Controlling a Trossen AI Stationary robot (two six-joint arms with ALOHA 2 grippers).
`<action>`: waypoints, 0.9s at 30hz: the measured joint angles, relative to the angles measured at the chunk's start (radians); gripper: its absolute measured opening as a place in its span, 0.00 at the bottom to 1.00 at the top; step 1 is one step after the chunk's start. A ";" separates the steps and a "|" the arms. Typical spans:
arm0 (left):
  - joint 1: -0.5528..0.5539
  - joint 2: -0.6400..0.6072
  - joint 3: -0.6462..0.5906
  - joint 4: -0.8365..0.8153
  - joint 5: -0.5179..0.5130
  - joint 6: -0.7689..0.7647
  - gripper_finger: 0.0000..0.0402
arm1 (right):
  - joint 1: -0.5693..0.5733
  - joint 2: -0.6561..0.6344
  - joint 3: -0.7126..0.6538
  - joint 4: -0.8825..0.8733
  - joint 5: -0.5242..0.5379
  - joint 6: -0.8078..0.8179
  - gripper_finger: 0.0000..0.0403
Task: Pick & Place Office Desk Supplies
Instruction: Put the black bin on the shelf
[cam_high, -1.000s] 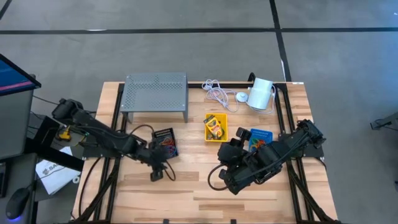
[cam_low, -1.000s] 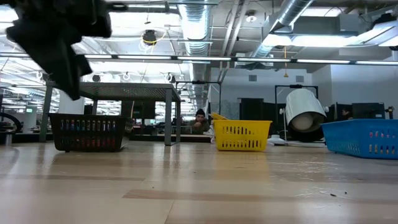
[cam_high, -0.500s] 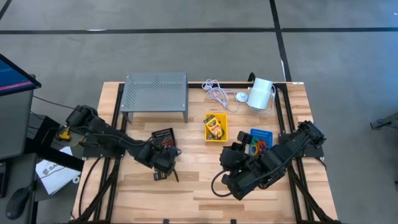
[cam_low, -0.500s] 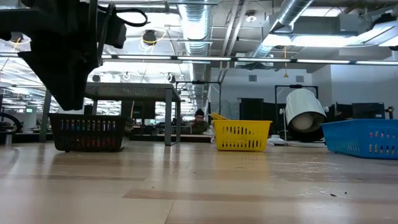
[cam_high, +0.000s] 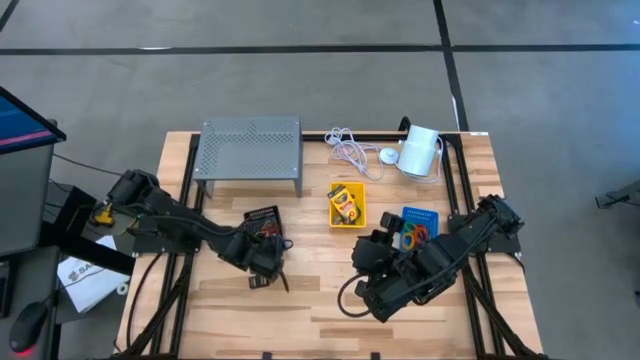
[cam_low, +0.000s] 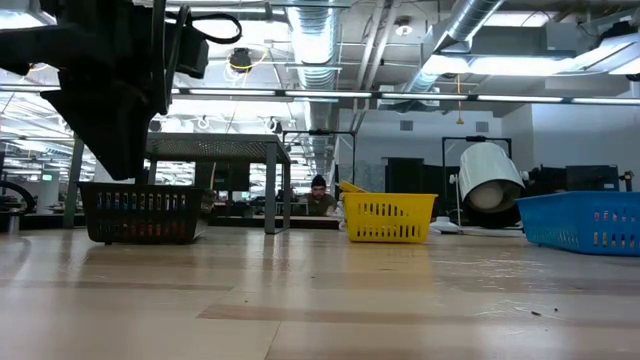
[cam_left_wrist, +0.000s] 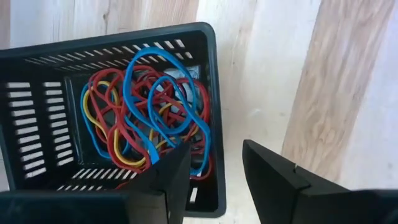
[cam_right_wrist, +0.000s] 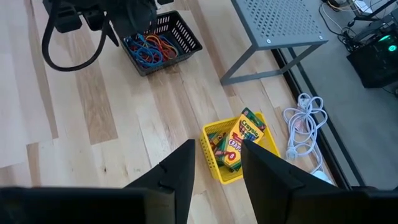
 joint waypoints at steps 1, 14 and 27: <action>0.002 0.008 0.000 0.001 -0.003 0.003 0.35 | 0.000 0.000 0.000 0.000 0.000 0.000 0.31; 0.051 0.174 0.000 0.018 -0.003 0.050 0.35 | 0.007 0.000 0.001 0.000 -0.017 0.000 0.31; 0.100 0.203 -0.003 0.045 0.026 0.050 0.19 | 0.060 0.000 0.001 0.000 -0.018 0.000 0.31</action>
